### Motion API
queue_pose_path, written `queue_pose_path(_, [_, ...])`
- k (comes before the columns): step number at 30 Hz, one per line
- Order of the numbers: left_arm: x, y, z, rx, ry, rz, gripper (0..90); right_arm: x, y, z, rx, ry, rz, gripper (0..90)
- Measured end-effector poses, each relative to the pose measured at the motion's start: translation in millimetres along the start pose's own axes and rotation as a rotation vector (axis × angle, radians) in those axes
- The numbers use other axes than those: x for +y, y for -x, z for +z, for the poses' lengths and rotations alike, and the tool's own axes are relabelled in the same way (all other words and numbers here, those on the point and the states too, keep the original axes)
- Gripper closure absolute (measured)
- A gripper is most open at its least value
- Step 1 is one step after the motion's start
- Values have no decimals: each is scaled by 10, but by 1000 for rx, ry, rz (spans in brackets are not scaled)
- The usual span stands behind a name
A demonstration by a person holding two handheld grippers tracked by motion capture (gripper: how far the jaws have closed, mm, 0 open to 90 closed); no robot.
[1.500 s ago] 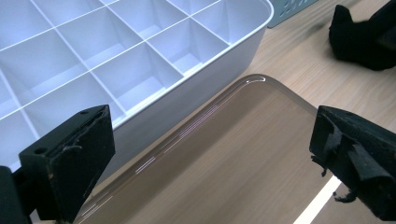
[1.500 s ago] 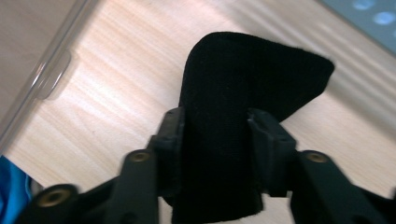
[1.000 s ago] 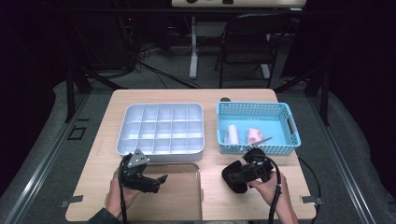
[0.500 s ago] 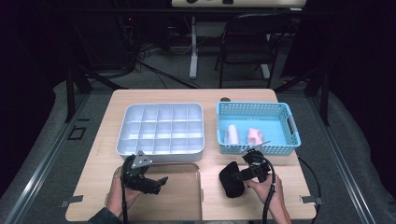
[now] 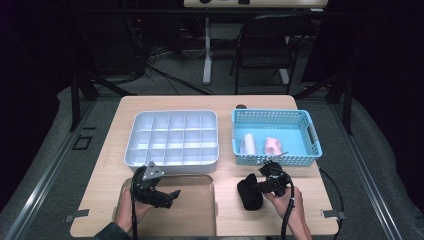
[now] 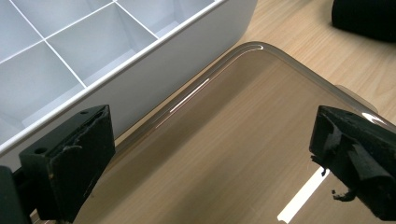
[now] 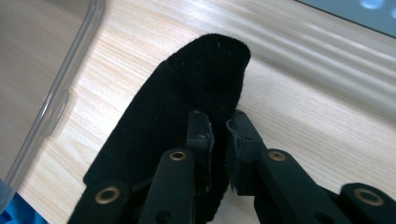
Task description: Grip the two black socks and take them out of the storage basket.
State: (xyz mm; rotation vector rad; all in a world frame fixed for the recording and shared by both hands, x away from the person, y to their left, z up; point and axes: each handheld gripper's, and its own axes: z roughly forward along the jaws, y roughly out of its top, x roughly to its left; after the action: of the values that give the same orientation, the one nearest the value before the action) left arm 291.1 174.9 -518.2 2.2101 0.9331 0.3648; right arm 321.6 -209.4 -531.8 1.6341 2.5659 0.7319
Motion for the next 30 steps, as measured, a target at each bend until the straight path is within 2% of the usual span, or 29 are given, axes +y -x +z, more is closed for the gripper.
queue_pose_path(1, [0, 0, 1, 0, 0, 0, 2, -9, -3, 1, 10, 31, 30, 817])
queue_pose_path(4, [4, 2, 8, -1, 0, 7, 2, 2, 36, -104, -22, 19, 10, 813])
queue_pose_path(8, [6, 6, 18, -8, -6, 7, 2, 3, 21, -208, -21, 69, 13, 784])
queue_pose_path(9, [7, 7, 21, -9, -7, 6, 3, 8, 17, -233, -3, 62, 1, 783])
queue_pose_path(11, [7, 8, 25, -11, -8, 6, 2, 19, -22, -232, -6, 57, -9, 780])
queue_pose_path(12, [7, 10, 26, -12, -8, 6, 2, 25, -36, -227, 16, 65, -13, 780])
queue_pose_path(18, [4, 14, 39, -12, -8, 8, 3, 69, -160, -213, 33, 73, -44, 737])
queue_pose_path(26, [5, 37, 54, -17, -16, 13, 2, 120, -330, -92, 70, 64, -82, 724])
queue_pose_path(27, [6, 39, 56, -19, -15, 13, 3, 129, -344, -77, 72, 52, -100, 724])
queue_pose_path(30, [8, 45, 61, -20, -17, 16, 2, 145, -398, -32, 85, 69, -113, 727])
